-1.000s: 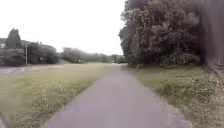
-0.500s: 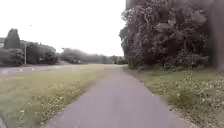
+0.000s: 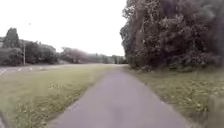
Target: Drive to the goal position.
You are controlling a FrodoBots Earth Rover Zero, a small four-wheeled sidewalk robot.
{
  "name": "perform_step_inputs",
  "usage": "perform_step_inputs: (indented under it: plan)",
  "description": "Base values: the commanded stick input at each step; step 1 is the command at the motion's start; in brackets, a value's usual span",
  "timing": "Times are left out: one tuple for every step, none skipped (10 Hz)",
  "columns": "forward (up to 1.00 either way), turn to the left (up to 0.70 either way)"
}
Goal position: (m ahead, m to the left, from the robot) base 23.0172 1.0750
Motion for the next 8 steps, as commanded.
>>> perform_step_inputs:
  plan:
    - [1.0,0.0]
    - [1.0,0.0]
    - [1.0,0.0]
    - [1.0,0.0]
    - [1.0,0.0]
    - [1.0,0.0]
    - [1.0,0.0]
    - [1.0,0.0]
